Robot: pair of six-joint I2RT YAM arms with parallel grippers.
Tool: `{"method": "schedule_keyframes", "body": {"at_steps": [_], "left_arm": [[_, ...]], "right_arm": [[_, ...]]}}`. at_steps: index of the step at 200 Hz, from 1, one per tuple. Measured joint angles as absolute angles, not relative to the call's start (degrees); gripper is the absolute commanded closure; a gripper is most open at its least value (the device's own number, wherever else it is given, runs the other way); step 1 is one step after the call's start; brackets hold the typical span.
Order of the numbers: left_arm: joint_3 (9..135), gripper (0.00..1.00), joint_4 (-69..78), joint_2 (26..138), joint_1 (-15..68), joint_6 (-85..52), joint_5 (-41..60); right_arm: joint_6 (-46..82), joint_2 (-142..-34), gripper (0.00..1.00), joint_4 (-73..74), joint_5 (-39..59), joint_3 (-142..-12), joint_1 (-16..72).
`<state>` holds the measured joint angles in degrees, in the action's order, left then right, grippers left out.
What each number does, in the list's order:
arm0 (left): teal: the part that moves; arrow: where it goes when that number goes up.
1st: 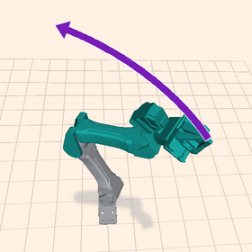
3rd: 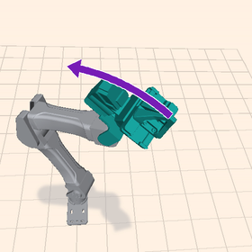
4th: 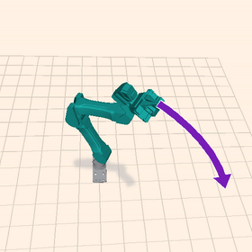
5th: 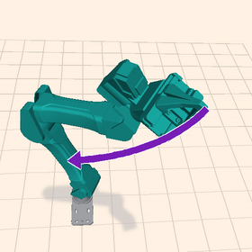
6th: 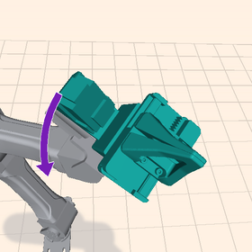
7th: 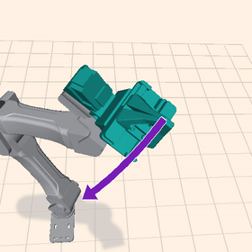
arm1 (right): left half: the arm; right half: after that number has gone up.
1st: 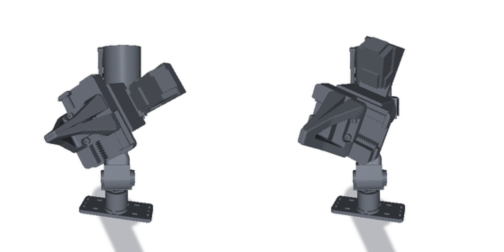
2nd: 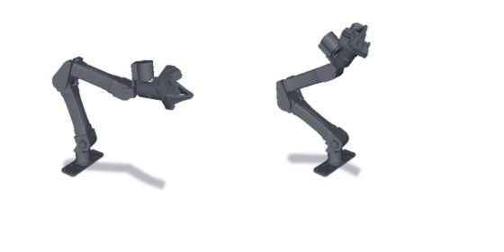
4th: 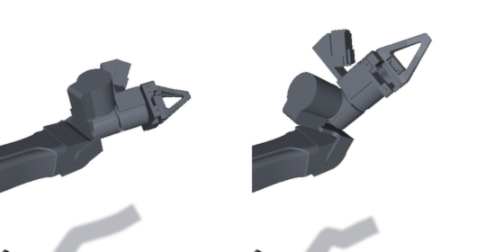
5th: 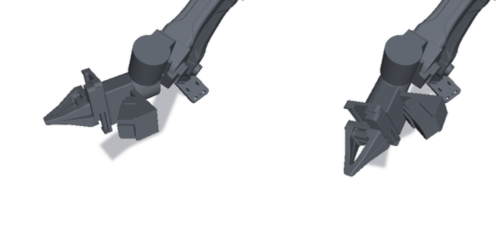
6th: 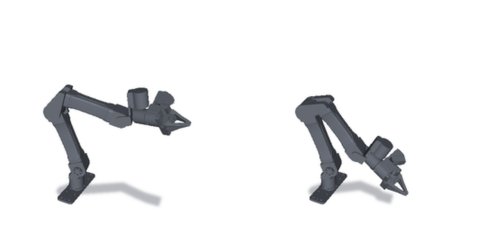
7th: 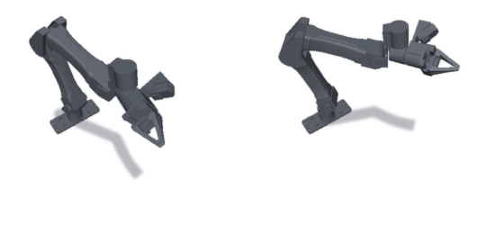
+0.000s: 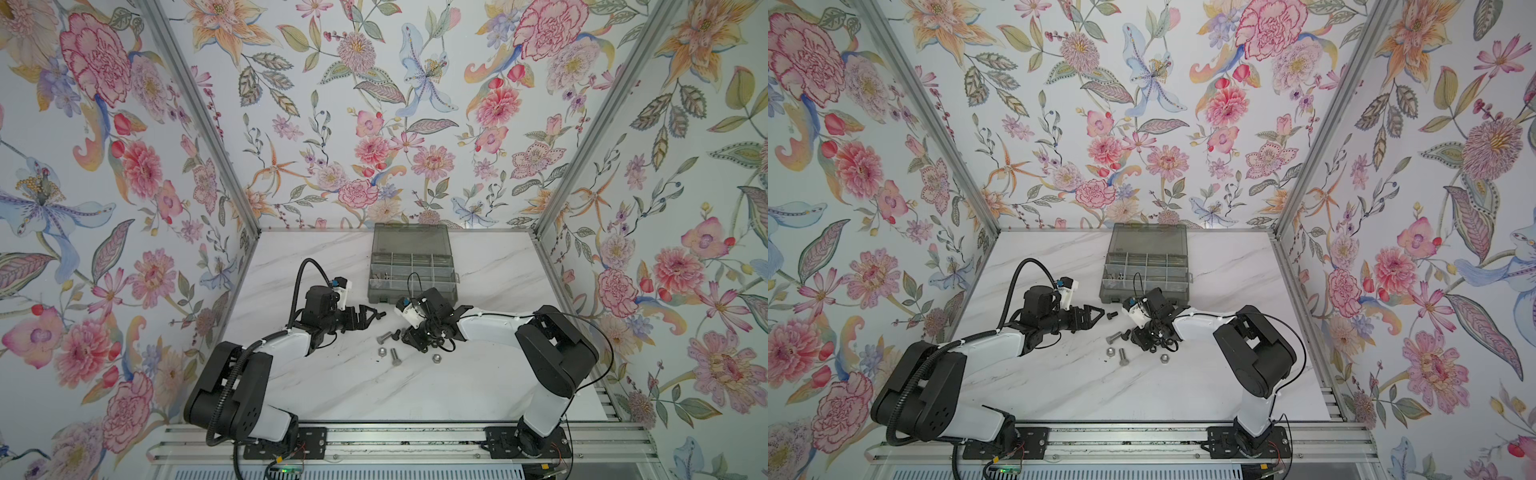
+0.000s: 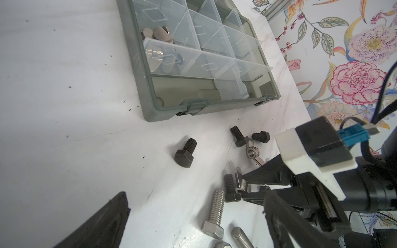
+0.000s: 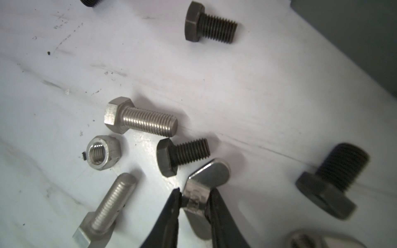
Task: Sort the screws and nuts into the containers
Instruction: 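Lower the right gripper and close it on another silver wing nut, then carry the wing nut with the right gripper into the wing nut compartment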
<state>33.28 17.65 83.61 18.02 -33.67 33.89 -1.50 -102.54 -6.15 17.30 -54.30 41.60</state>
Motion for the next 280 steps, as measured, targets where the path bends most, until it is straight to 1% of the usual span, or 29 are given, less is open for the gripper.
{"method": "schedule_keyframes", "body": {"at_steps": [35, 65, 131, 180, 214, 280], "left_arm": [[33.28, 0.01, 17.65, 83.61, 18.02, -33.67, 33.89], [33.28, 0.01, 17.65, 83.61, 18.02, -33.67, 33.87], [33.28, 0.01, 17.65, 83.61, 18.02, -33.65, 33.89], [33.28, 0.01, 17.63, 83.61, 18.02, -33.63, 33.89], [33.28, 0.01, 17.63, 83.61, 18.02, -33.63, 33.89], [33.28, 0.01, 17.69, 83.61, 18.02, -33.67, 33.89]], "right_arm": [[-0.99, -102.43, 0.91, -5.45, 17.54, -54.3, 41.58], [-0.82, -101.95, 0.96, -5.34, 17.67, -54.3, 41.12], [-0.86, -97.14, 0.97, -6.33, 19.62, -55.11, 38.11], [-2.2, -97.56, 0.95, -7.05, 21.45, -65.21, 35.97], [-3.05, -102.43, 0.95, -6.98, 22.39, -75.31, 34.0], [-3.2, -120.6, 0.95, -7.03, 22.87, -94.04, 33.28]]}}
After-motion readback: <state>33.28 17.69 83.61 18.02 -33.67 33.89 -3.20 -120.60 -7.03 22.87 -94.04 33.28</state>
